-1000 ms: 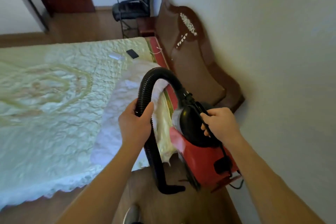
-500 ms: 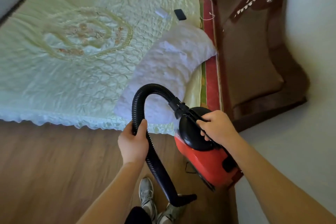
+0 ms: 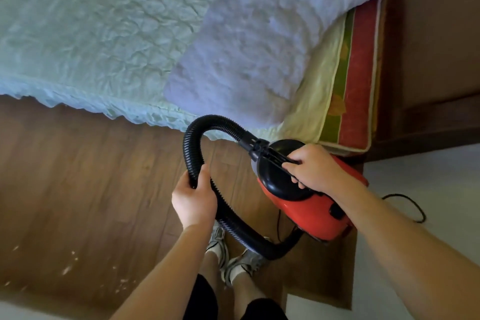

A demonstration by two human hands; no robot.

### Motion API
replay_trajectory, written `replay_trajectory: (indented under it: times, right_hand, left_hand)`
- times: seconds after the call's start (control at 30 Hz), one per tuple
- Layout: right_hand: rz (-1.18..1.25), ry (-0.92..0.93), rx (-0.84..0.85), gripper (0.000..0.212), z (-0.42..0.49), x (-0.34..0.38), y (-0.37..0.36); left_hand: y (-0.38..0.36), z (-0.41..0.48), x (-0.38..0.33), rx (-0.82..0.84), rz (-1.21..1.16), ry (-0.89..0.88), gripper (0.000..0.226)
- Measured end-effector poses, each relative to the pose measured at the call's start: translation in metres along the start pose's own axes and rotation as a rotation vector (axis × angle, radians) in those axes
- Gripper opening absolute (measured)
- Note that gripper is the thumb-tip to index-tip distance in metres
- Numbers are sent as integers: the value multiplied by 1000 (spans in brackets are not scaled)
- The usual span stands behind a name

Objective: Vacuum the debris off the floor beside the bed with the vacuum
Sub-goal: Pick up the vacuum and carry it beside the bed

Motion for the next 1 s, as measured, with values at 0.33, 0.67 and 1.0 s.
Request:
replay_trajectory:
  times: [0.33, 0.67, 1.0]
  right_hand:
    - [-50, 24, 145, 38, 65, -85, -72]
    - [-21, -28, 258, 32, 126, -151, -137]
    - [-34, 53, 338, 35, 177, -178, -199]
  left_hand:
    - [-48, 74, 84, -67, 54, 109, 40]
    - [-78, 154, 145, -106, 138, 176, 39]
    - [-78, 201, 188, -191, 158, 202, 38]
Point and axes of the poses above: each hand's wrist, its own z-axis towards the middle knuckle, its own y-axis out of the back of the hand, x = y × z, the point moved 5 cm from there along z, towards the middle knuckle, and after that the axes turned 14 degrees about y, right-handed, at the moved point
